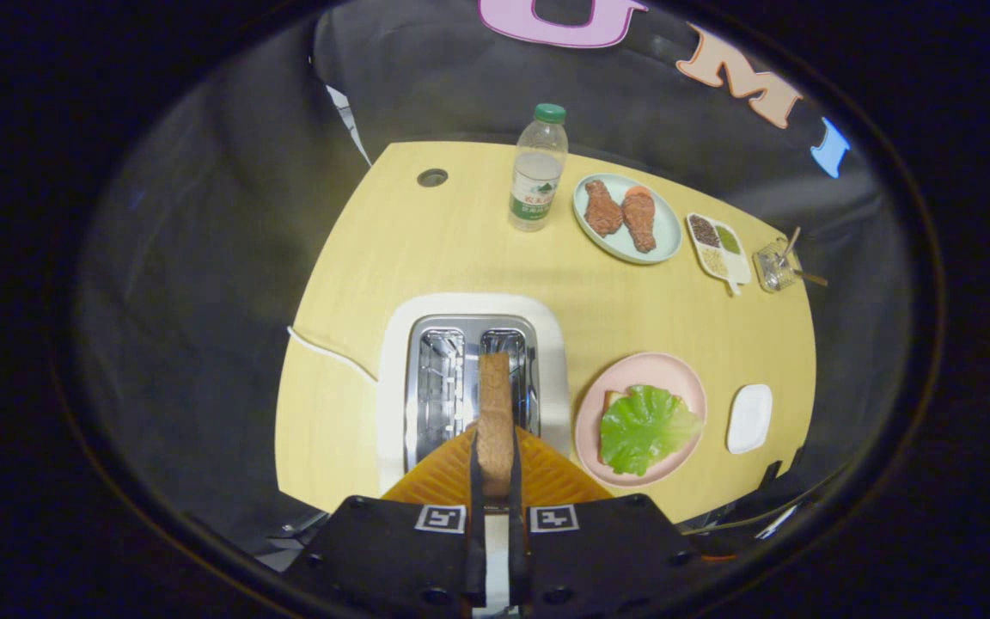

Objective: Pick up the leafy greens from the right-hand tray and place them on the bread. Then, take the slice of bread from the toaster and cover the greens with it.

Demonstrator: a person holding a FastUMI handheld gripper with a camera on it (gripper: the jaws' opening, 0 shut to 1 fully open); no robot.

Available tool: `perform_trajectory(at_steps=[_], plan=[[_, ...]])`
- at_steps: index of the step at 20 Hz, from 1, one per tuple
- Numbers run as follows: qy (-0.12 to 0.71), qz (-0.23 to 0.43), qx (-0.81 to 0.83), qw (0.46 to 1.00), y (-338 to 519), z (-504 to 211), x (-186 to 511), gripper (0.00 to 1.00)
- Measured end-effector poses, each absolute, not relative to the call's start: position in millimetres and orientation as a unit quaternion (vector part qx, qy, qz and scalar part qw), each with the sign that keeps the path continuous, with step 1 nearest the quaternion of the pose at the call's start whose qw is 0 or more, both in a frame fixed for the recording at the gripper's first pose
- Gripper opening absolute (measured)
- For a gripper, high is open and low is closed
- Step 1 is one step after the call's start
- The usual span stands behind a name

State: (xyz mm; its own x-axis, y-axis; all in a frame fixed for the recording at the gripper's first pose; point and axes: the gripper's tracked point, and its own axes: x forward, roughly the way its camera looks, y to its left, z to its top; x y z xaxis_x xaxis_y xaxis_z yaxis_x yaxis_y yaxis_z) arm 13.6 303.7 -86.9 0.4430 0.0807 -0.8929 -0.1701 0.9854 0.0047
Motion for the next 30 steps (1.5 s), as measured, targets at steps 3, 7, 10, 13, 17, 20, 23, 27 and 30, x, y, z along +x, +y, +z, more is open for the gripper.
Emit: perform_trajectory(at_steps=[3, 7, 10, 13, 17, 20, 23, 27, 30], plan=[[0.520, 0.085, -0.019, 0.849, 297.3, -68.2, 11.6, 0.13], [0.510, 0.093, -0.004, 0.855, 280.8, -39.4, 11.6, 0.13], [0.496, 0.100, 0.014, 0.862, 266.0, -6.2, 11.3, 0.13], [0.480, 0.099, 0.039, 0.871, 244.8, 20.4, 12.7, 0.13], [0.476, 0.078, 0.037, 0.875, 200.2, 22.4, 14.0, 0.13], [0.488, 0.067, 0.018, 0.870, 174.3, 3.3, 15.2, 0.13], [0.512, 0.058, -0.017, 0.857, 150.7, -27.0, 16.4, 0.13], [0.533, 0.069, -0.007, 0.843, 145.8, -71.7, 23.4, 0.13], [0.547, 0.081, 0.009, 0.833, 145.0, -105.2, 28.3, 0.13]])
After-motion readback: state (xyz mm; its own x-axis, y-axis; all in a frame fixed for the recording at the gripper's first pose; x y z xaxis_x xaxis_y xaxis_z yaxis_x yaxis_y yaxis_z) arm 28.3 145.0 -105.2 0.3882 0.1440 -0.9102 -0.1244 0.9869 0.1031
